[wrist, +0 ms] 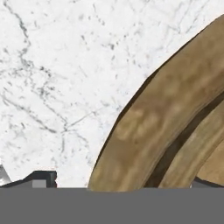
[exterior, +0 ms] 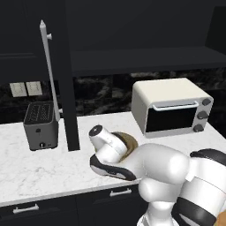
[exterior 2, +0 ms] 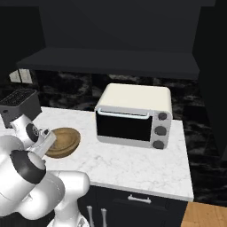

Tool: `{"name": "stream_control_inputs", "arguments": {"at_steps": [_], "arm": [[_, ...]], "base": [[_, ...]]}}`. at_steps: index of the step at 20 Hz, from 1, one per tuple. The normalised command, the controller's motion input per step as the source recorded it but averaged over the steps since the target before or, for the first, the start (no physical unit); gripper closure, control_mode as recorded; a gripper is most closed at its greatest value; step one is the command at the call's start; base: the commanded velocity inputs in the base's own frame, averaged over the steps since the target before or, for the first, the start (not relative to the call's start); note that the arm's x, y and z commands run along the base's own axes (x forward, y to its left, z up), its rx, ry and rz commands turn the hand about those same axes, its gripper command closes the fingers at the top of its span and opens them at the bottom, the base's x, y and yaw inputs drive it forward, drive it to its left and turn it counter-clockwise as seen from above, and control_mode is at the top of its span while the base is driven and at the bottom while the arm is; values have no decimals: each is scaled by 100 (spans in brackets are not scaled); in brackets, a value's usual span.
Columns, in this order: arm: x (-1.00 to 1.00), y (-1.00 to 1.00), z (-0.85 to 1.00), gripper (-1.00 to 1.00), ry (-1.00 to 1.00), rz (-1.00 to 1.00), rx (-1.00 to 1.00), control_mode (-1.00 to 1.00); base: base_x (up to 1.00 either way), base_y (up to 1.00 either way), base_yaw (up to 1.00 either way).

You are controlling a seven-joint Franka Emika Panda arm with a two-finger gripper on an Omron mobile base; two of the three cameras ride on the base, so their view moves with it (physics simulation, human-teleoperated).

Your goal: Pick up the bowls on the counter and stack them on top of one another in the open cabinet. Place the smaller bowl on top of the larger bowl.

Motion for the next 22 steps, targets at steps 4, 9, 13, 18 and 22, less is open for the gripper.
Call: {"name": "stream_control_inputs", "arguments": {"at_steps": [4, 9, 13, 18, 22], "arm": [[34, 0, -7, 100, 0, 0, -4, -100], [19, -9, 15, 100, 2, 0, 0, -100], [-14, -24, 84, 100, 1, 0, 0, -100], [-60, -16, 100, 100, 0, 2, 0, -100], [-58, -24, 100, 100, -4, 4, 0, -100]], "base": [[0, 0, 0], [0, 0, 0], [0, 0, 0], [0, 0, 0], [0, 0, 0]]}}
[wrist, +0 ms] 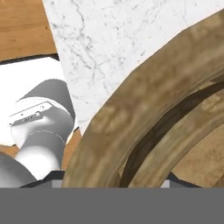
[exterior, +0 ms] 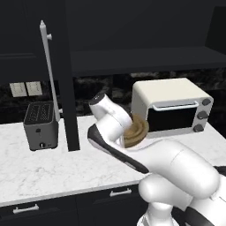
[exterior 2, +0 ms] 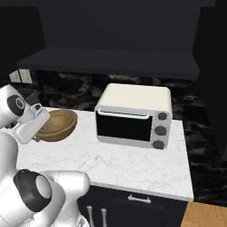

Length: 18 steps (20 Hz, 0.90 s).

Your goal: Pick up the bowls on the counter and stack them on top of one another in the open cabinet. Place the smaller bowl on top of the larger bowl.

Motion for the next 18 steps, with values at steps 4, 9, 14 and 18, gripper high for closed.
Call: {"name": "stream_control_inputs", "arguments": {"at_steps": [4, 9, 14, 18], "arm": [[-60, -39, 100, 100, -16, 8, 0, -100], [-34, -31, 100, 100, -20, 7, 0, -100], [-13, -38, 100, 100, -22, 7, 0, -100], [0, -24, 100, 100, -16, 3, 0, -100]], "base": [[0, 0, 0], [0, 0, 0], [0, 0, 0], [0, 0, 0]]}}
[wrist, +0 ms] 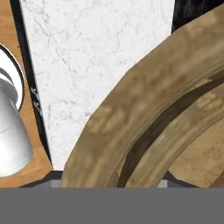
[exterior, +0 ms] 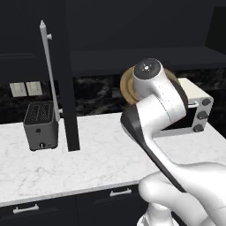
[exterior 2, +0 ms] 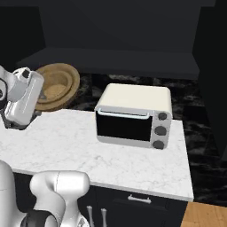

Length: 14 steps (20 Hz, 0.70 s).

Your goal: Pick up the bowls on the counter and stack them on top of one another in the open cabinet. Place the smaller bowl on top of the larger bowl.

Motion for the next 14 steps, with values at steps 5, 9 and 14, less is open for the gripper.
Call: {"name": "stream_control_inputs", "arguments": {"at_steps": [5, 9, 14], "arm": [[39, -6, 100, 100, -1, 0, 0, -100], [100, -7, 93, 100, 5, 0, 0, -100], [100, -5, 27, 100, 15, 0, 0, -100]], "base": [[0, 0, 0], [0, 0, 0], [0, 0, 0]]}}
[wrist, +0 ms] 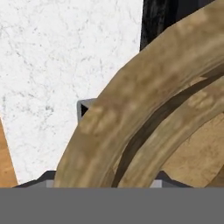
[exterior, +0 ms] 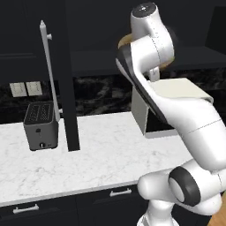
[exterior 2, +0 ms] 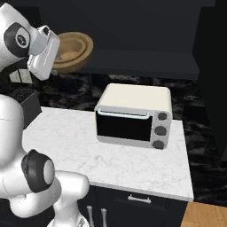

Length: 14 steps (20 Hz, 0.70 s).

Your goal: Pick up the bowls on the counter and stack them on top of one another in the open cabinet. Place the smaller bowl on top of the larger bowl.

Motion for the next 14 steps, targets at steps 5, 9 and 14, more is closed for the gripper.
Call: {"name": "stream_control_inputs", "arguments": {"at_steps": [5, 9, 14], "arm": [[100, -4, -34, 100, 12, -1, -13, -100], [100, -18, -1, 100, 0, -1, -6, -100], [100, -21, -1, 100, 1, 0, -4, -100]], "base": [[0, 0, 0], [0, 0, 0], [0, 0, 0]]}}
